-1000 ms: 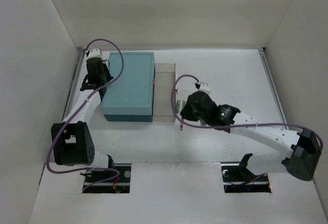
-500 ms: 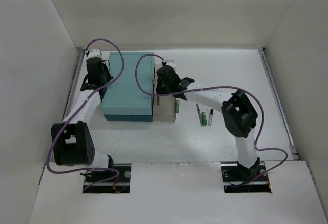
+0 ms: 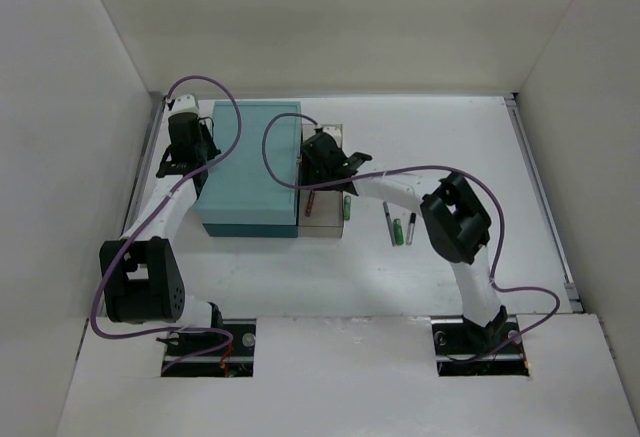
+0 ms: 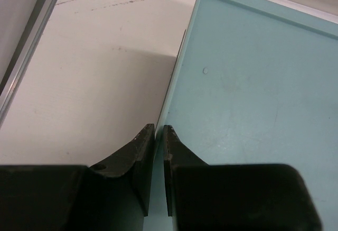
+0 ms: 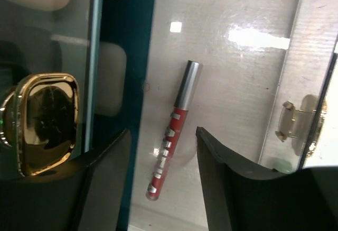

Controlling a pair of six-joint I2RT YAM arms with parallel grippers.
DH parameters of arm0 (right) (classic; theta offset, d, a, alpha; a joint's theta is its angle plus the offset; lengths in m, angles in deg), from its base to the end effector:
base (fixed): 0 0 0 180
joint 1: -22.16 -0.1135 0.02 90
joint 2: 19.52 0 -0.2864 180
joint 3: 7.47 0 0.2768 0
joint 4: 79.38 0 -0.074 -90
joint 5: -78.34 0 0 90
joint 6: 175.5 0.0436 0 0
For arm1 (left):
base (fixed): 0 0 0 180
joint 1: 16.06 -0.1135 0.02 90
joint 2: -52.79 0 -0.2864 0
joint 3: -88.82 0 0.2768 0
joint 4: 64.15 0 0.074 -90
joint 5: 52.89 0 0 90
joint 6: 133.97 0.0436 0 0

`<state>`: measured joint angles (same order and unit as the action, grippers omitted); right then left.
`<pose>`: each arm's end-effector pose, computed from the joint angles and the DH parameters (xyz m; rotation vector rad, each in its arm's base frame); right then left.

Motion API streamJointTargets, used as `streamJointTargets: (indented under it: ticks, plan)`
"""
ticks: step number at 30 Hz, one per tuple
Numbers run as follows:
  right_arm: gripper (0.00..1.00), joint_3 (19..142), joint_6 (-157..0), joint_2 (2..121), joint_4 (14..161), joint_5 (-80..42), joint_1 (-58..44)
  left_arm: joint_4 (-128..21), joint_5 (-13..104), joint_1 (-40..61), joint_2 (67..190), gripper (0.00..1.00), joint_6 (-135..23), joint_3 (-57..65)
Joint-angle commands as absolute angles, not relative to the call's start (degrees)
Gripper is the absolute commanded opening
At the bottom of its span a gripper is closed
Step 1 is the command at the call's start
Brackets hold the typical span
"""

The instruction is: Organize the makeup

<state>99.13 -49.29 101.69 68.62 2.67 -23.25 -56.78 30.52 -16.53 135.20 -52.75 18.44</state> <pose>0.3700 0.3600 0.2042 -0.0724 2.3861 0.3931 0.3635 0.0080 0.3007 -0.2311 1.8930 0.0117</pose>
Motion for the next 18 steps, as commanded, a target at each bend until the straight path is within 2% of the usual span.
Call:
streamJointTargets:
  ticks: [1,6,11,18]
  plan:
    - [0.6,101.3,-50.1,97.7,69.1,3.4,-23.3,-44.2,35.6,-15.7,136.1,0.09,-53.0,21.6]
    - [0.61,96.4,-52.0,87.6,70.8,4.2,-23.3,-44.2,35.3,-15.5,135.8,0.09,-53.0,21.8]
    - [0.63,85.0,-51.7,76.0,73.4,4.8,-20.8,-44.2,35.3,-15.1,135.9,0.09,-53.0,21.9]
    - [0.61,68.9,-51.7,65.9,68.5,6.8,-14.2,-44.2,35.4,-15.0,136.0,0.09,-53.0,21.8]
